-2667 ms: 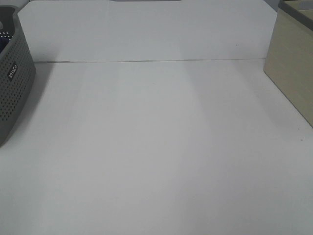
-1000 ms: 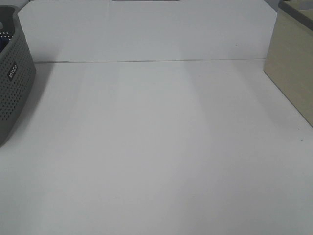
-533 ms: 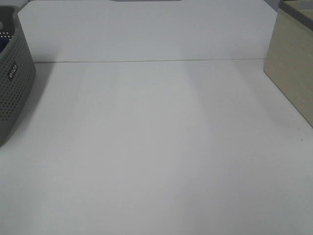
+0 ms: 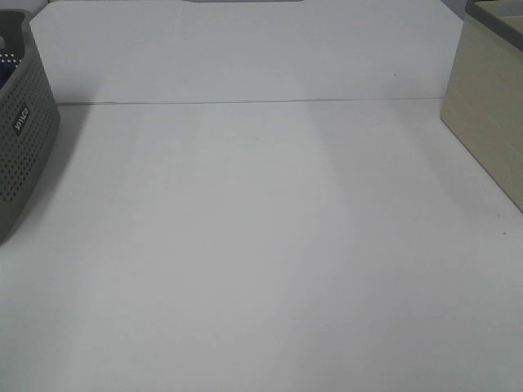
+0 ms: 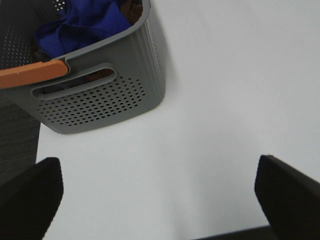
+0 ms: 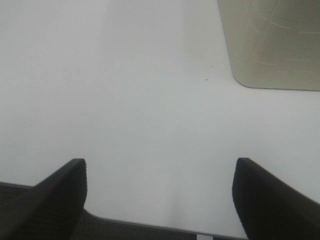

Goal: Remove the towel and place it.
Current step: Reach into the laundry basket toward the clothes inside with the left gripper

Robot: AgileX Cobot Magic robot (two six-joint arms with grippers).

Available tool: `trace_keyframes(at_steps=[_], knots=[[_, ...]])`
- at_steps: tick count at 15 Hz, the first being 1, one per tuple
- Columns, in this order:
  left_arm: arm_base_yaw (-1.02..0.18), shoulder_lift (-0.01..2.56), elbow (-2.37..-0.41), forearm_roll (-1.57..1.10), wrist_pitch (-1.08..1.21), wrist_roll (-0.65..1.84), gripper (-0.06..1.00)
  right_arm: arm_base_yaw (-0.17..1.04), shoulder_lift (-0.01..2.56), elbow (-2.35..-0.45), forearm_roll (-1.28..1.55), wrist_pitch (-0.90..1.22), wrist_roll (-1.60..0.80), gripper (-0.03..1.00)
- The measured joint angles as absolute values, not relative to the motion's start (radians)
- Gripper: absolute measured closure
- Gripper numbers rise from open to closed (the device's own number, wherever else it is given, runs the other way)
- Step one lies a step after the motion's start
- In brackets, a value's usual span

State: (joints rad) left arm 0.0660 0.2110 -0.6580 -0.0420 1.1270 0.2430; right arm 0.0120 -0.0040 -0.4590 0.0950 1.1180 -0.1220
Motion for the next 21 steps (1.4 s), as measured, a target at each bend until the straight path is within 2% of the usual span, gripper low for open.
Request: trace_keyframes(at_steps=[2, 5, 11, 16, 21], knots=[[0.066, 0.452, -0.850, -0.041, 1.200, 0.479, -0.05, 0.012, -0.004, -0.459, 0.095, 1.118, -0.122, 0.18], [0.064, 0.629, -1.008, -0.041, 1.215, 0.655, -0.05, 0.012, -0.004, -0.459, 0.095, 1.118, -0.122, 0.18], [0.063, 1.088, -1.412, 0.011, 1.215, 0.807, -0.05, 0.012, -0.004, -0.459, 0.095, 1.118, -0.122, 0.18], [0.067, 1.365, -1.556, 0.251, 1.213, 0.840, -0.05, 0.012, -0.004, -0.459, 0.095, 1.118, -0.122, 0.18], [0.167, 1.623, -1.607, 0.287, 1.211, 1.002, -0.05, 0.012, -0.004, -0.459, 0.095, 1.118, -0.122, 0.18]])
